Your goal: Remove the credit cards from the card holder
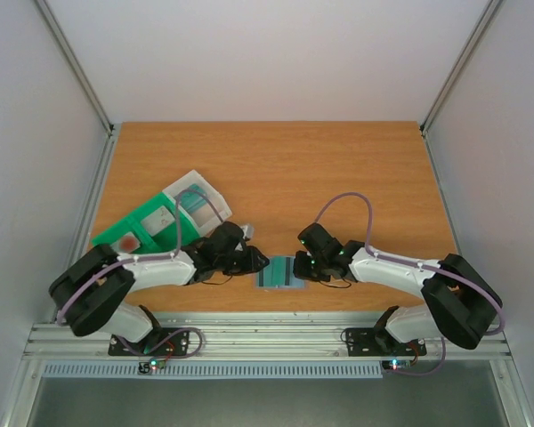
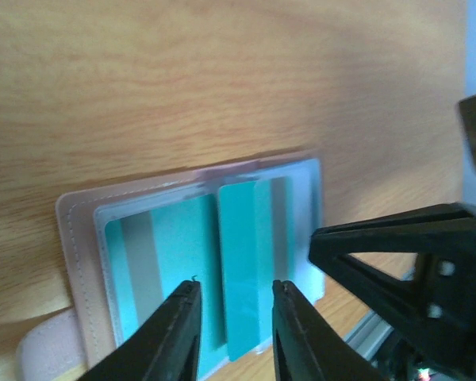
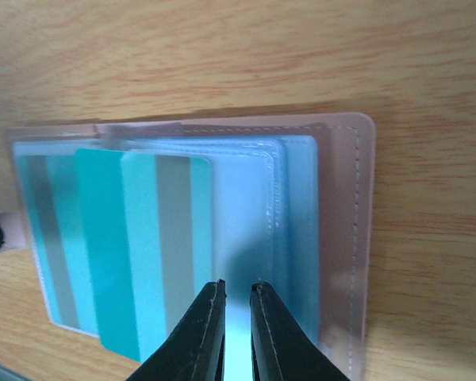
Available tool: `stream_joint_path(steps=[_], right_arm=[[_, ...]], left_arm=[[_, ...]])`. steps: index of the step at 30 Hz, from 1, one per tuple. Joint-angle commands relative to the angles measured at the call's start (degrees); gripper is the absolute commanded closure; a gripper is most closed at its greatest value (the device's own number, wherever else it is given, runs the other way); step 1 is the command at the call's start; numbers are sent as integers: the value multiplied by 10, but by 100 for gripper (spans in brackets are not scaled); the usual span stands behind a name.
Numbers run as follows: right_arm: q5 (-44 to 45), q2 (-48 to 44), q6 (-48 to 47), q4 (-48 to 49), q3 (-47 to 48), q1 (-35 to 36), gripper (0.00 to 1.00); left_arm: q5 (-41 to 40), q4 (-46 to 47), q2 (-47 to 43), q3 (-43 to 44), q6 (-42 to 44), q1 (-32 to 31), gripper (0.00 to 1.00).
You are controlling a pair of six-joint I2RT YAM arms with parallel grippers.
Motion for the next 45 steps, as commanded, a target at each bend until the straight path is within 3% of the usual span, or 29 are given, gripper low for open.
stream_joint_path(steps=[1,16,24,38,45], right_arm=[[3,19,2,3,4,3,89],[6,22,2,5,-4,3,90],[13,14,0,-4,-4,3,90],[8,-27,5,-21,4,2,86],[-29,-70,31,-89,70,0,84]], left_arm=[[43,67,58,14,-5,0,71],[88,150,122,14,-30,0,76],[104,200,105,-3,-52,1,99],[-78,-122,-121,36,63,0,99],[-193,-225,-207,58,148,-7,99]])
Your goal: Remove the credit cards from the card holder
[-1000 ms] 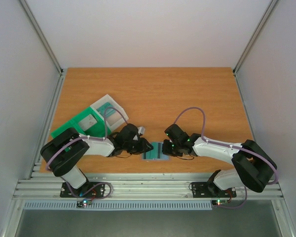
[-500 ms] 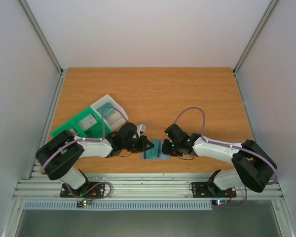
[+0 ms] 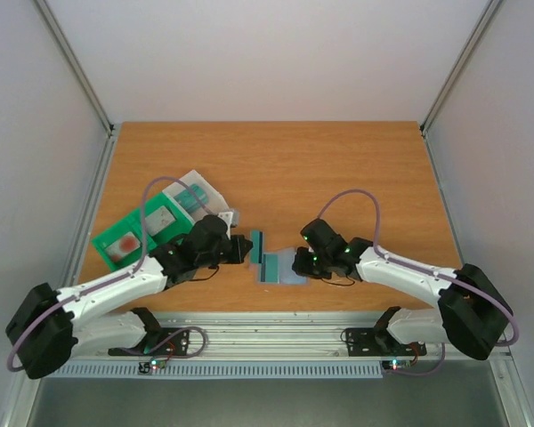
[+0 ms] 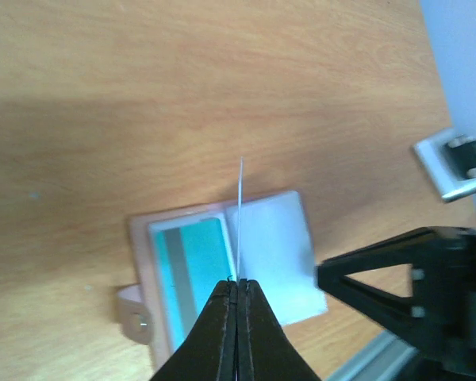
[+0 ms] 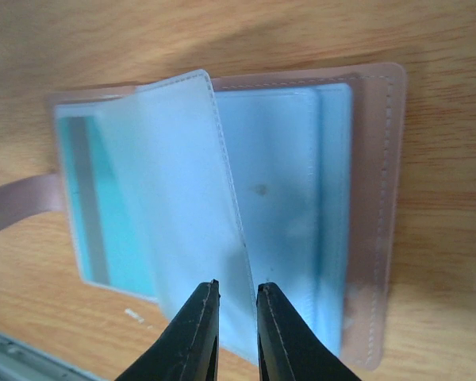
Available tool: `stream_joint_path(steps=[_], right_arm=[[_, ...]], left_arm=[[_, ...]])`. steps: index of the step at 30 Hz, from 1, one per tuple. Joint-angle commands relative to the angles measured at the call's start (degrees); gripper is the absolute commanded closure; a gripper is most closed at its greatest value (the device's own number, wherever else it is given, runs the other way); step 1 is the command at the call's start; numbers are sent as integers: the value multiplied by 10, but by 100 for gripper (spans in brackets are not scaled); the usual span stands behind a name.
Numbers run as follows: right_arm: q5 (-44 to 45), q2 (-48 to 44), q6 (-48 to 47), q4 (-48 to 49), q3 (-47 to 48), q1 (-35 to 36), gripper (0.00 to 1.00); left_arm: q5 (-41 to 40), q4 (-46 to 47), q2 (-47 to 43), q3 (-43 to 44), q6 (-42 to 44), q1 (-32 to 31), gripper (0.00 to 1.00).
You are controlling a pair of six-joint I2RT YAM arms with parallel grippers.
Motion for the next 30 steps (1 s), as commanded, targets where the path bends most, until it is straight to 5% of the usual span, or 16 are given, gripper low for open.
stream_joint_path(steps=[1,19,30], right_arm=[[-17,-37,29,-69,70,-1,84],[-91,24,178,-315,328,-6,72],[-110,60,193,-376,391,-6,68]], left_arm=[[-96,-78,-40,23,84,-10,100],[-296,9,-58,11,277,-202,100],[-331,71,-43,-1,364,-264,100]])
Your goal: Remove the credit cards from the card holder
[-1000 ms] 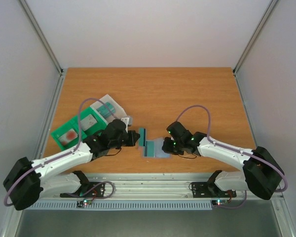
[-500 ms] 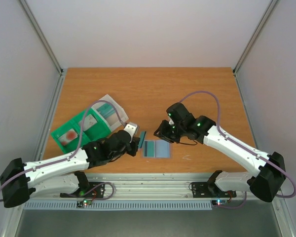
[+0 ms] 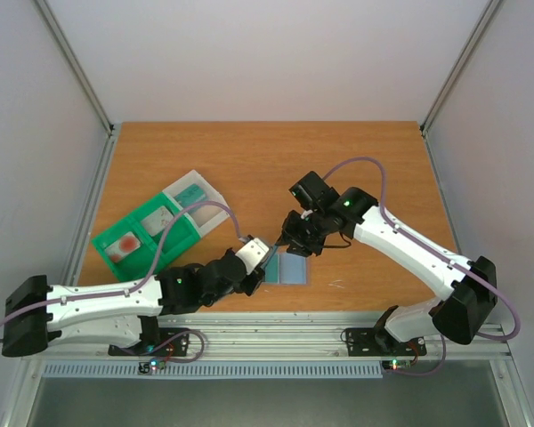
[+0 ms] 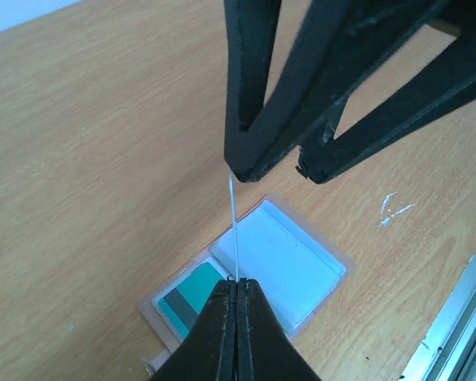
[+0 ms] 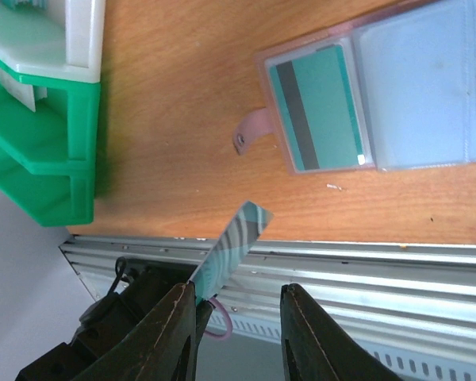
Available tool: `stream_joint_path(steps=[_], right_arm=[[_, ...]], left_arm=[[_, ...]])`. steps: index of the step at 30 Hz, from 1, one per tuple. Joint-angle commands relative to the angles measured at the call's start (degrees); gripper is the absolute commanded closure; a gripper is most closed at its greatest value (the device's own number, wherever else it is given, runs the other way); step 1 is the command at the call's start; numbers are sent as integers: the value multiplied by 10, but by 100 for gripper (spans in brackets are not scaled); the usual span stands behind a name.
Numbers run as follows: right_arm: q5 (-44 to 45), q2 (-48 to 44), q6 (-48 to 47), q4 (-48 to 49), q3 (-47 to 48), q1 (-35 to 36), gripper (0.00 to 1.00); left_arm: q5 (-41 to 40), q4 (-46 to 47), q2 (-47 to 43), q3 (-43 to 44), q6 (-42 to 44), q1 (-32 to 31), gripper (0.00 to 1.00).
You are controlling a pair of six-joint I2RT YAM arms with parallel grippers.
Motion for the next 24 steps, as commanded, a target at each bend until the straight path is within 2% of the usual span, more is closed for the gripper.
stream_joint_path(steps=[1,10,16,24], right_arm=[[-5,-1,22,-37,21,-3,68],[-31,-3,33,-30,8,-6,69],[-12,-18,43,-20,1,-7,69],[-36,13,36,7,9,-8,69]], left_arm=[[-31,60,10,-12,45,-15,100],[-27,77,28,-10,53,-17,100],[-29,87,25,-18,56,-17,100],[-19,98,18,-31,56,-18,99]])
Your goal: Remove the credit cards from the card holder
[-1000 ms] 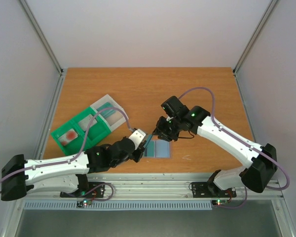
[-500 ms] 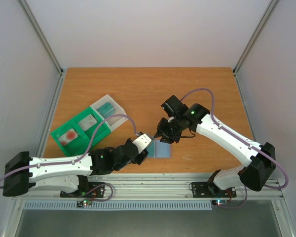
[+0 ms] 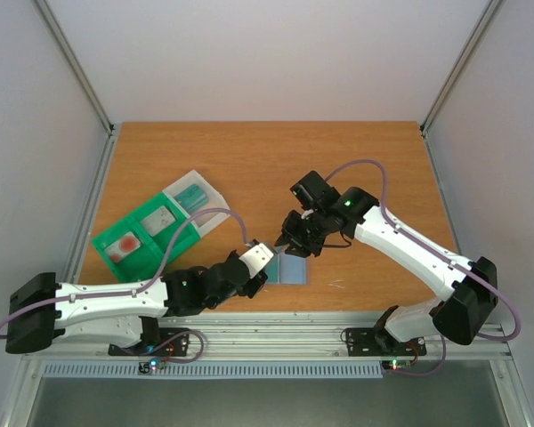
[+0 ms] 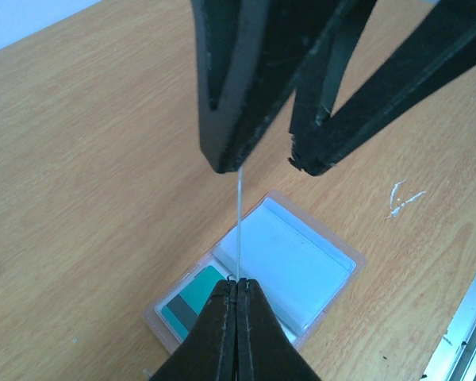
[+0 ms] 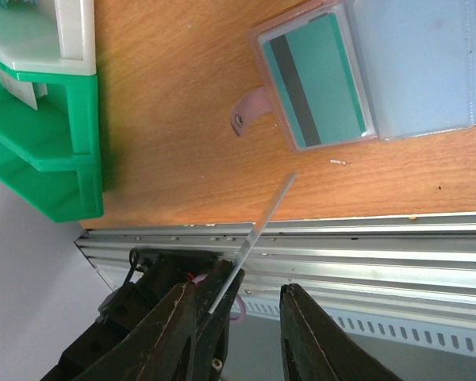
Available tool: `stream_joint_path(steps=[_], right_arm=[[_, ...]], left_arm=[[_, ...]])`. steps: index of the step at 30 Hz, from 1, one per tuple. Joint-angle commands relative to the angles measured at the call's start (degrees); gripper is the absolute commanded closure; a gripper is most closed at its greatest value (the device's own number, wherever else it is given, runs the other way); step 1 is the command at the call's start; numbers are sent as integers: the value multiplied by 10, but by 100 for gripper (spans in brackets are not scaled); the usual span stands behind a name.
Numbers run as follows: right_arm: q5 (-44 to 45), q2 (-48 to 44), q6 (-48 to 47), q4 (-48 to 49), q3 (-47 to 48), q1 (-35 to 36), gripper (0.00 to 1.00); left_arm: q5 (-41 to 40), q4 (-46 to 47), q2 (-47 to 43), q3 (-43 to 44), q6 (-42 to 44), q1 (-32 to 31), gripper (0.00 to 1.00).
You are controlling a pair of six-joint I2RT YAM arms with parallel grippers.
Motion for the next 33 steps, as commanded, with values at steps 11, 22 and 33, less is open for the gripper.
stream_joint_path(steps=[11,22,33], right_arm=[[-18,34,-5,19,-20,-10,71],[-83,23,-35,133,-94,-18,99],[-48,-69,-138,210,-161,-36,99]], left_arm=[[-5,59,-5,-13,13,-4,99],[-24,42,-14,-13,-6,-4,96],[-12,-92,-113,36,-169,21,48]])
